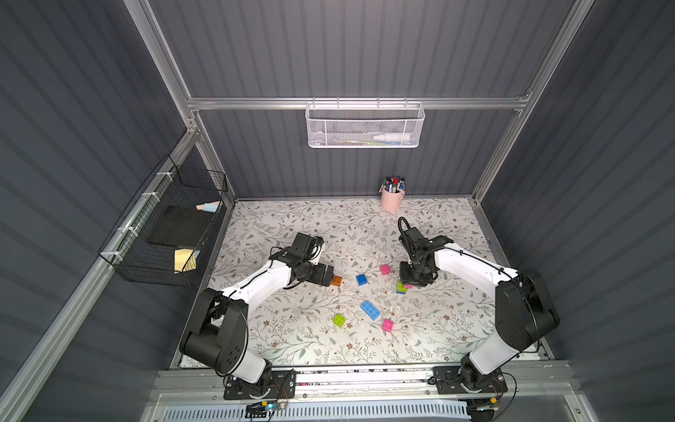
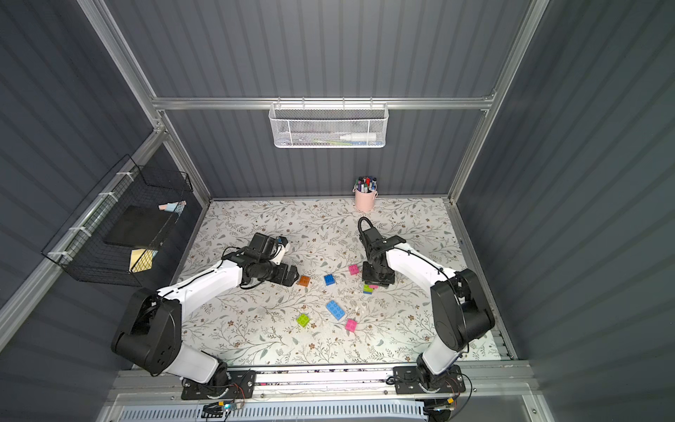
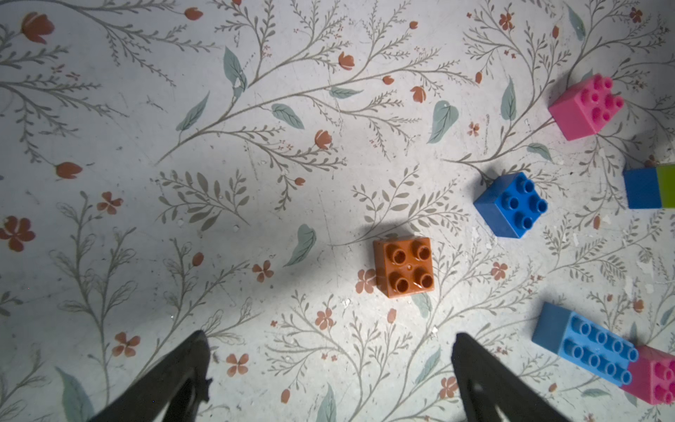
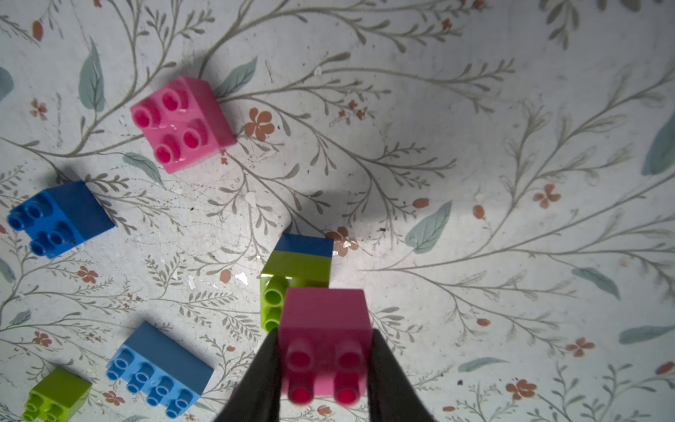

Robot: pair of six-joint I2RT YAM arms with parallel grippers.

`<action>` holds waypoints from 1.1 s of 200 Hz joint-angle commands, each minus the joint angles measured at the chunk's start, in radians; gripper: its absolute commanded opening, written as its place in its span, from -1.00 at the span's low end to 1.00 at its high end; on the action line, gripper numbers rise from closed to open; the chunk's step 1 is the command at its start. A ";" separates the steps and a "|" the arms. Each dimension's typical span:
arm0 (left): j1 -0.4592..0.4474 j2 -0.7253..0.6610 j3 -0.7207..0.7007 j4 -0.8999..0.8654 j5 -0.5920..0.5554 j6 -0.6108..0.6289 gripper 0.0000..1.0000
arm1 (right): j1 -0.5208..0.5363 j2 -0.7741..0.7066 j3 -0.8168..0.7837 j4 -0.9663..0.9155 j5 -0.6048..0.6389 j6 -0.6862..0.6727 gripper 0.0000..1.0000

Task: Assemble the number 4 with lego
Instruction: Assemble the lego brick with the lego brick.

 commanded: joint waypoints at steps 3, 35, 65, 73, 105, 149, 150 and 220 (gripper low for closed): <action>-0.006 -0.018 -0.007 -0.018 -0.003 0.020 0.99 | 0.006 0.026 0.018 -0.021 0.008 -0.006 -0.44; -0.006 -0.019 -0.008 -0.018 -0.003 0.021 0.99 | 0.013 0.038 0.007 -0.025 0.006 -0.010 -0.44; -0.006 -0.017 -0.007 -0.019 -0.003 0.020 0.99 | 0.026 0.057 0.006 -0.031 0.015 -0.012 -0.44; -0.006 -0.015 -0.006 -0.019 -0.002 0.020 0.99 | 0.030 0.066 0.007 -0.032 0.015 -0.016 -0.44; -0.005 -0.016 -0.009 -0.020 -0.002 0.020 0.99 | 0.036 0.105 0.010 -0.037 0.019 -0.037 -0.46; -0.006 -0.019 -0.010 -0.023 -0.006 0.021 0.99 | 0.041 0.109 0.018 -0.045 0.020 -0.042 -0.41; -0.006 -0.020 -0.010 -0.023 -0.007 0.021 0.99 | 0.041 0.109 0.018 -0.045 0.020 -0.042 -0.40; -0.006 -0.020 -0.010 -0.021 -0.010 0.021 0.99 | 0.042 0.057 0.072 -0.084 0.045 -0.037 -0.16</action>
